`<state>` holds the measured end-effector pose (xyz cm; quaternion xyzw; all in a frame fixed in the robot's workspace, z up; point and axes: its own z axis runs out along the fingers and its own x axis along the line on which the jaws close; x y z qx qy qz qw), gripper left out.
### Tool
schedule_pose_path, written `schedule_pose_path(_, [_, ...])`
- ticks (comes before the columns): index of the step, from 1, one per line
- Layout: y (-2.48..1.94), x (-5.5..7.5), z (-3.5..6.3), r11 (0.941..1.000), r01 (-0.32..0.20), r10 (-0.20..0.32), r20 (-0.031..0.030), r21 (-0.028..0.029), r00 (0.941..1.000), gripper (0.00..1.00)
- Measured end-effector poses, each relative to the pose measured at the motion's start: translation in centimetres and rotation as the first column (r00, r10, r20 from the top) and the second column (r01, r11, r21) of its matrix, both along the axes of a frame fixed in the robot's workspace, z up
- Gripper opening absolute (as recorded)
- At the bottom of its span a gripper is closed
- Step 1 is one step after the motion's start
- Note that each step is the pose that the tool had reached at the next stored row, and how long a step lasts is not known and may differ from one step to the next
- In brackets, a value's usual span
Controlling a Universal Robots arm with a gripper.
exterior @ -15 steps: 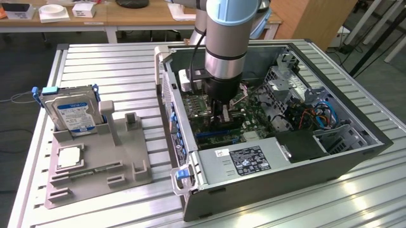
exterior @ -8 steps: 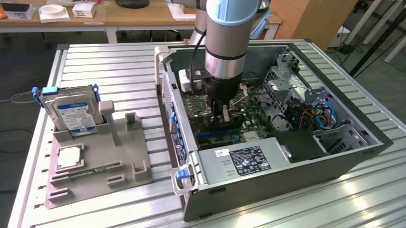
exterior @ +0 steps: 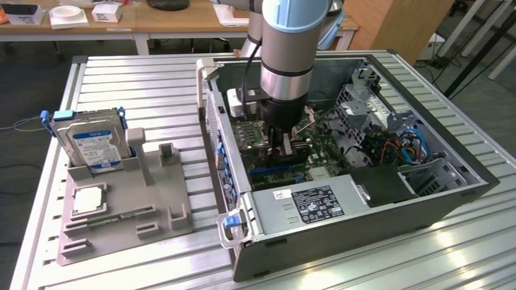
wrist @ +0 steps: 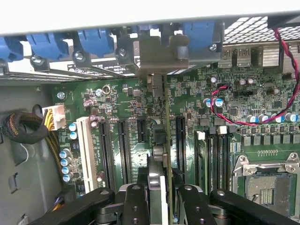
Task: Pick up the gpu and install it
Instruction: 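Insert the gpu into the slot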
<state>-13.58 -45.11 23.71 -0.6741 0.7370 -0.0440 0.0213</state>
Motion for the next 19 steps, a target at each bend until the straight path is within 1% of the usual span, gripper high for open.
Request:
schedule_pose_path(7, [0.0,0.0,0.0,0.9999,-0.015,0.015,0.0,0.0,0.9999,0.29])
schedule_pose_path(19, [0.02,0.0,0.0,0.9999,-0.015,0.015,0.0,0.0,0.9999,0.29])
